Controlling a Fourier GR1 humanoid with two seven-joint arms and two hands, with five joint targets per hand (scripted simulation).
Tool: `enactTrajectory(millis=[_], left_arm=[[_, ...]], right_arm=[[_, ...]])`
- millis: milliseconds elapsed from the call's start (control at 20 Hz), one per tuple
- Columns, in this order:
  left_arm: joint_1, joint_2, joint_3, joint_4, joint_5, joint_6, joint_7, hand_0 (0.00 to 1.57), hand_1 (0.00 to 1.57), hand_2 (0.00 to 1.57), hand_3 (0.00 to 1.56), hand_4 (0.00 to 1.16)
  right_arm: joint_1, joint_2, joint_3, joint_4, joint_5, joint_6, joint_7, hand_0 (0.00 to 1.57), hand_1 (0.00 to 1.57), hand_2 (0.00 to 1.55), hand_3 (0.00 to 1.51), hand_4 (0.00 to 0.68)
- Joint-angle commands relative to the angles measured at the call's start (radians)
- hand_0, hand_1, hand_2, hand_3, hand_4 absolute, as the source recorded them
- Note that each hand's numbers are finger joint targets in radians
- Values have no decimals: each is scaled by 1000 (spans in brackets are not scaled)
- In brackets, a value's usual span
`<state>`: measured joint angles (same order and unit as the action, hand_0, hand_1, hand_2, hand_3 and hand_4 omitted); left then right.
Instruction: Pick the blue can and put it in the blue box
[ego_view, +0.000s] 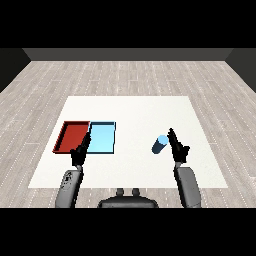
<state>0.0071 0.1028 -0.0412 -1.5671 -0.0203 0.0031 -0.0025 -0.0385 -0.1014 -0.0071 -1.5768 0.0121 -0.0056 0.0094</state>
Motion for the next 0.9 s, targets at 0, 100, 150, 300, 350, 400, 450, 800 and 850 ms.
enactTrajectory(millis=[0,100,150,300,350,400,450,800,850], left_arm=[[3,-16,17,3,-5,-8,-2,0,0,0,0,0],[13,-23,25,4,10,1,-6,0,0,0,0,0],[18,-27,30,5,17,4,-7,0,0,0,0,0],[18,-73,40,-83,45,21,-217,0,0,0,0,0],[8,-66,51,-74,43,18,-246,0,0,0,0,0],[30,-100,11,-119,29,48,-245,0,0,0,0,0],[53,-68,52,-85,70,-11,-308,0,0,0,0,0],[33,-54,90,9,74,-30,-383,0,0,0,0,0],[42,-52,78,-57,69,-20,-329,0,0,0,0,0]], right_arm=[[4,2,-20,20,-1,20,0,0,0,0,0,0],[14,-14,-39,57,-22,40,3,0,0,0,0,0],[18,-22,-49,76,-31,51,5,0,0,0,0,0],[-7,27,-22,5,-119,134,-171,0,0,0,0,0],[41,6,-23,-18,-133,175,-209,0,0,0,0,0],[1,9,-41,45,-140,178,-240,0,0,0,0,0],[47,26,-20,25,-117,173,-289,0,0,0,0,0],[23,-29,-96,141,-161,275,-380,0,0,0,0,0],[107,-36,-90,44,-175,294,-364,0,0,0,0,0]])
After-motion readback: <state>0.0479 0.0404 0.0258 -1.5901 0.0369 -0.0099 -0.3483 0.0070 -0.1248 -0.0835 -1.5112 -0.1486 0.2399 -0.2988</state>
